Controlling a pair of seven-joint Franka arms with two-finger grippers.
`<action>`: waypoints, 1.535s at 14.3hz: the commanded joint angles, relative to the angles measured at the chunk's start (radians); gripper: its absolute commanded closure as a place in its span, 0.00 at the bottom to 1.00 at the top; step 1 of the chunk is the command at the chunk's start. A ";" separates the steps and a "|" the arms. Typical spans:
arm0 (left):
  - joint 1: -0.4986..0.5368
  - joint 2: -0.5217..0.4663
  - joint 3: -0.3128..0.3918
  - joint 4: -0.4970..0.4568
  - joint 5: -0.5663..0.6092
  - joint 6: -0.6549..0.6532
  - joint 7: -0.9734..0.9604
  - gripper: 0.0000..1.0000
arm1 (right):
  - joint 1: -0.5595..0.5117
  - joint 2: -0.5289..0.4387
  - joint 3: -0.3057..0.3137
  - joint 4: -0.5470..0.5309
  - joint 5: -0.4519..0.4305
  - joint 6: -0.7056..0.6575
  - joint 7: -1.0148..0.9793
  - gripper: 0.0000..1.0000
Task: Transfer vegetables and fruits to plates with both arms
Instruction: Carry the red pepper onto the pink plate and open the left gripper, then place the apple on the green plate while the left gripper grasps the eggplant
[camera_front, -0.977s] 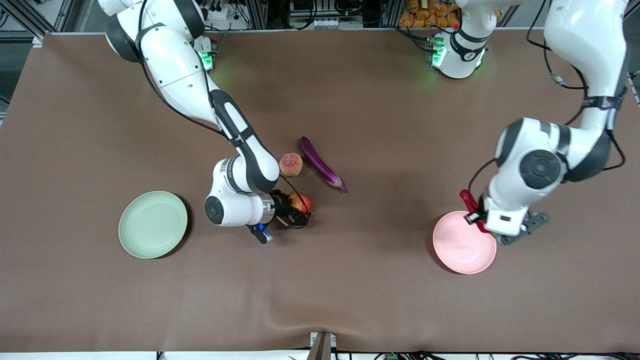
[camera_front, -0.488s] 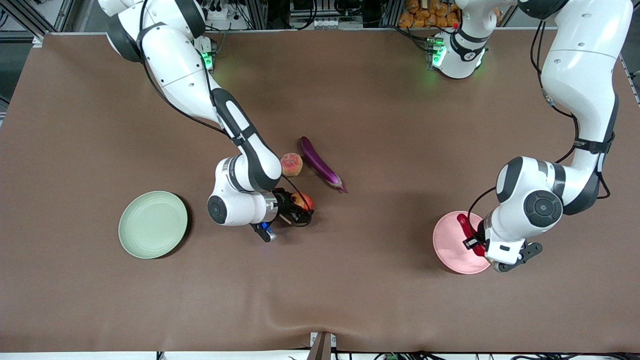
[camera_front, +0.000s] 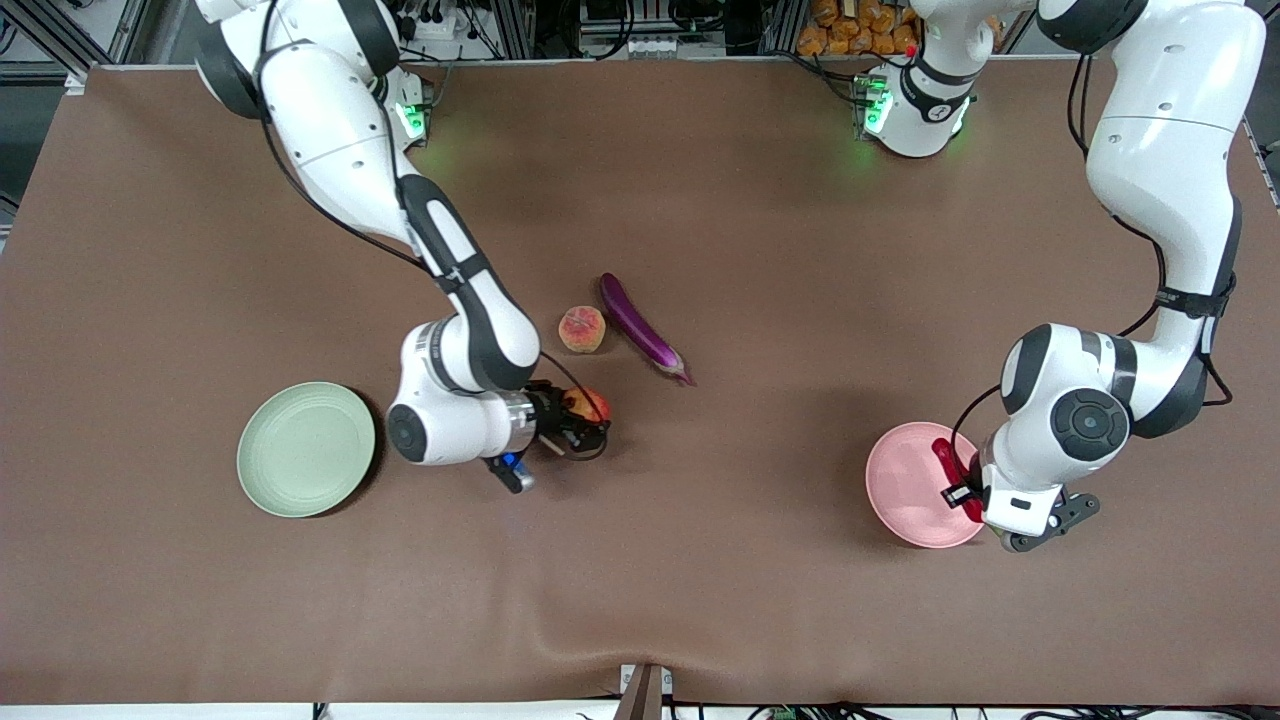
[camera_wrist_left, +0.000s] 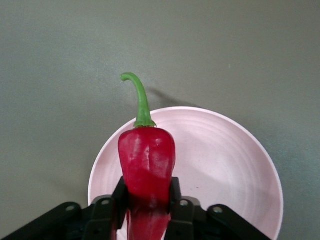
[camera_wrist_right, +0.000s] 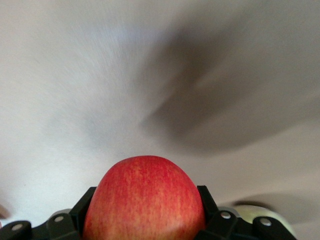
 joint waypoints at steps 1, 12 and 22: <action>-0.012 0.007 0.006 0.017 0.026 0.007 -0.018 0.00 | -0.053 -0.093 0.005 -0.017 -0.095 -0.064 0.006 1.00; -0.194 -0.036 -0.313 -0.019 -0.016 -0.209 -0.740 0.00 | -0.229 -0.282 0.006 -0.072 -0.467 -0.225 -0.284 1.00; -0.598 0.071 -0.194 -0.039 0.008 -0.038 -1.291 0.00 | -0.444 -0.278 0.003 -0.138 -0.647 -0.214 -0.695 1.00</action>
